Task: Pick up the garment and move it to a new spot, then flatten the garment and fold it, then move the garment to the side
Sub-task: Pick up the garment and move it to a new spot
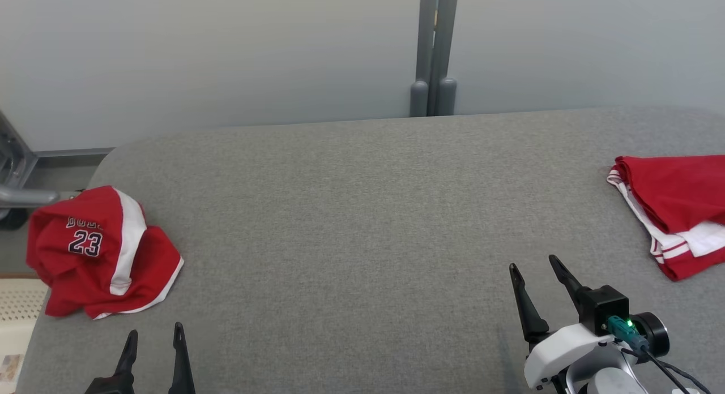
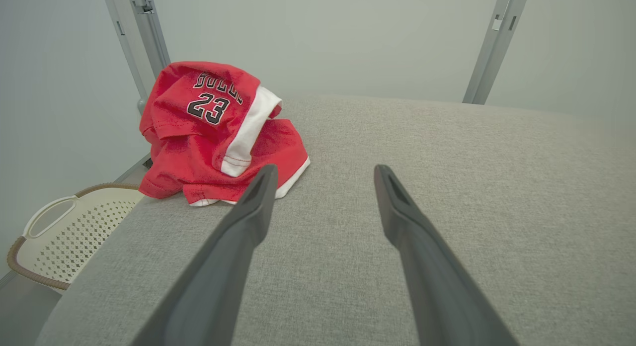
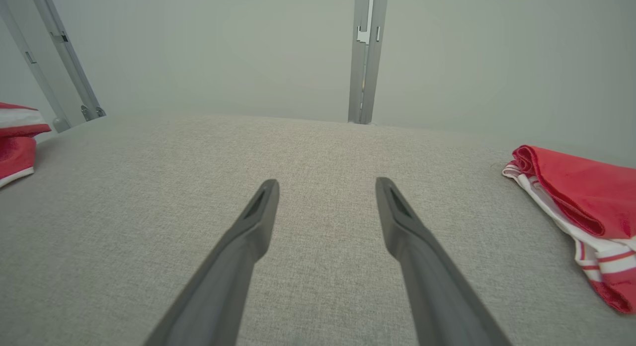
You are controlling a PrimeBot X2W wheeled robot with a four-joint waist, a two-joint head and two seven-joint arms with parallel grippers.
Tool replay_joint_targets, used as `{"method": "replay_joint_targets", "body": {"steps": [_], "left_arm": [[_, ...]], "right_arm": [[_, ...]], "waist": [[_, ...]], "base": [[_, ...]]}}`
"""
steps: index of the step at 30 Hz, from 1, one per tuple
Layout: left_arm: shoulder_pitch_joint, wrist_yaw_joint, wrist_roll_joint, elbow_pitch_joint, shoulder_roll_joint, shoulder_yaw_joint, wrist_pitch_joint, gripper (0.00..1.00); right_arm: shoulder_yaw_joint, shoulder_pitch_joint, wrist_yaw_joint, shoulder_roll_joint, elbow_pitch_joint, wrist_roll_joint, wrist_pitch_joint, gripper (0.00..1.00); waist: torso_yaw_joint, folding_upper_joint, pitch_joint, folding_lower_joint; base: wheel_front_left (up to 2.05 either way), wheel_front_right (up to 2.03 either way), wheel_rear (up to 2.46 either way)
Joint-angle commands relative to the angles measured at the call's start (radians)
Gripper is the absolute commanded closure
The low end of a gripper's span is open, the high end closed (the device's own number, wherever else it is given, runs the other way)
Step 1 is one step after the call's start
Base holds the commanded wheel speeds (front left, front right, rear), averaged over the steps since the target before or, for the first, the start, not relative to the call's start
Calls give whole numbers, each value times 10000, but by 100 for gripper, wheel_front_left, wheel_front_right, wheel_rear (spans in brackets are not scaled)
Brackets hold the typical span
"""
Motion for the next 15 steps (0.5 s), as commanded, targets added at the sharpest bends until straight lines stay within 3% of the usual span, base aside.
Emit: {"method": "replay_joint_targets", "body": {"steps": [1,10,15], "left_arm": [[-39,20,78,42,21,94,-28,0],[-163,-83,369,121,21,467,-27,0],[29,-109,377,64,22,665,-28,0]], "right_arm": [[32,-28,-15,-33,21,-27,-23,0],[268,-199,-15,-3,207,-44,-23,0],[534,-216,-15,8,273,45,-23,0]], "waist": [[582,-1,80,1],[2266,-1,183,1],[2834,-1,182,1]], "base": [[0,0,0],[0,0,0],[0,0,0]]}}
